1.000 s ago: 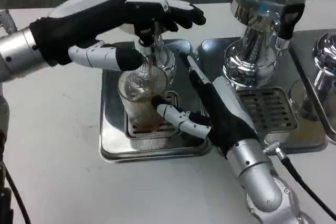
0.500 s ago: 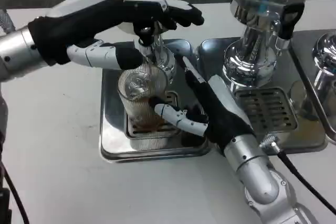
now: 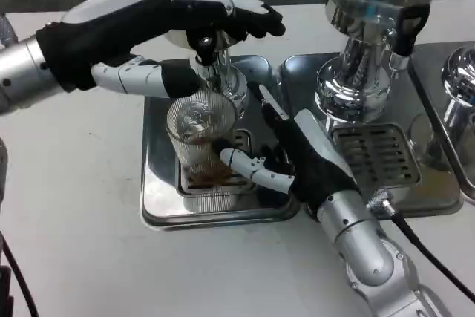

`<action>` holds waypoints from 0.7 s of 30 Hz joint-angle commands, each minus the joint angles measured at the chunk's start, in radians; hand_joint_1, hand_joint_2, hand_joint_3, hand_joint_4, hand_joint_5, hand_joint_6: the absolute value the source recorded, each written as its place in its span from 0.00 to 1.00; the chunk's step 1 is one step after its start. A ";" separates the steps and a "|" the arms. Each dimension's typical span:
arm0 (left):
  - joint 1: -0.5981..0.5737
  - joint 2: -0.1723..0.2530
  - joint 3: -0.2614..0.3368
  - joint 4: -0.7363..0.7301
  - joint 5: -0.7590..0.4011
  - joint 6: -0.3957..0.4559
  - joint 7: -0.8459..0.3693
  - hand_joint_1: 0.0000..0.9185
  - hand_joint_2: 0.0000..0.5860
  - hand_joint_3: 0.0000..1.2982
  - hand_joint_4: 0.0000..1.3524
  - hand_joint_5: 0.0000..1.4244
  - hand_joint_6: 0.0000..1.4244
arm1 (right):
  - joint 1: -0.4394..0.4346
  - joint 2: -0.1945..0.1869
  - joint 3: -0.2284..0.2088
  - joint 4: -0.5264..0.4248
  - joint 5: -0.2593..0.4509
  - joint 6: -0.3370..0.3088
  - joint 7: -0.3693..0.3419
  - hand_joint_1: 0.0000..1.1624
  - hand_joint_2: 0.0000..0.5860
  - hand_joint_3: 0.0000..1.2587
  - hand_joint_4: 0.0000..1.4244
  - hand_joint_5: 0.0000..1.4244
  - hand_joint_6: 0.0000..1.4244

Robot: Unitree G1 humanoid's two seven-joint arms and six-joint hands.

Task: Grasp the cup under the faucet to collect the drink, then remove the cup.

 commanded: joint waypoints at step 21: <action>0.027 0.008 -0.011 -0.016 0.010 -0.002 0.003 0.00 0.15 0.22 0.13 0.16 0.20 | -0.047 0.012 -0.017 0.057 0.028 -0.030 -0.006 0.36 0.39 0.00 0.00 0.00 0.00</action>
